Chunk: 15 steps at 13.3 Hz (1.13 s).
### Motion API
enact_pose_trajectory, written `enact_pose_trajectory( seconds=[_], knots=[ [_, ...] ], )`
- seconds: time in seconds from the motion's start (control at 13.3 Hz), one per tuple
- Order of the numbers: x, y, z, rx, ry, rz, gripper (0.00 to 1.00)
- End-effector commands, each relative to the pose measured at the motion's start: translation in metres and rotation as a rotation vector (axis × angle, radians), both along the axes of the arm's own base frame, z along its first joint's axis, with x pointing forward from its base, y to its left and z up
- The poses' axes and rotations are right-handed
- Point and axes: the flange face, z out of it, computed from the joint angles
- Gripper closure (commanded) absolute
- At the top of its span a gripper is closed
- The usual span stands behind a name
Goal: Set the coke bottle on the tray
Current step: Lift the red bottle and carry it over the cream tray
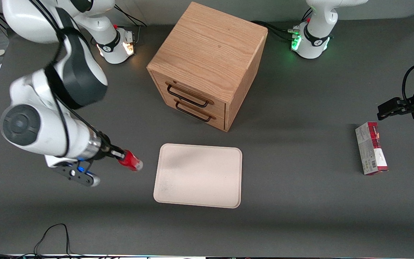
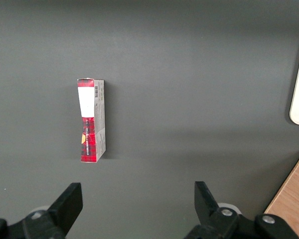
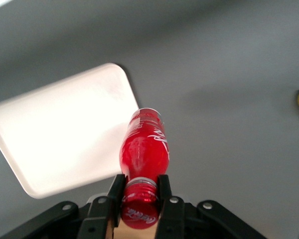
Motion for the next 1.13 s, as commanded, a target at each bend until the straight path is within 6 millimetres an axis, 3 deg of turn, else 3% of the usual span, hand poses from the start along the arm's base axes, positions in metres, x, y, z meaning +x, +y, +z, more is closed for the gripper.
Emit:
enact_pose_trajectory(
  seconds=[0.0,0.45,0.75,1.05],
  knots=[
    [0.015,0.022,-0.025,0.001,-0.034,-0.079,1.00],
    [0.040,0.044,-0.110,-0.015,-0.094,-0.167,1.00],
    [0.041,0.057,-0.135,-0.028,-0.108,-0.198,1.00],
    [0.038,0.065,-0.137,-0.028,-0.106,-0.200,1.00]
  ],
)
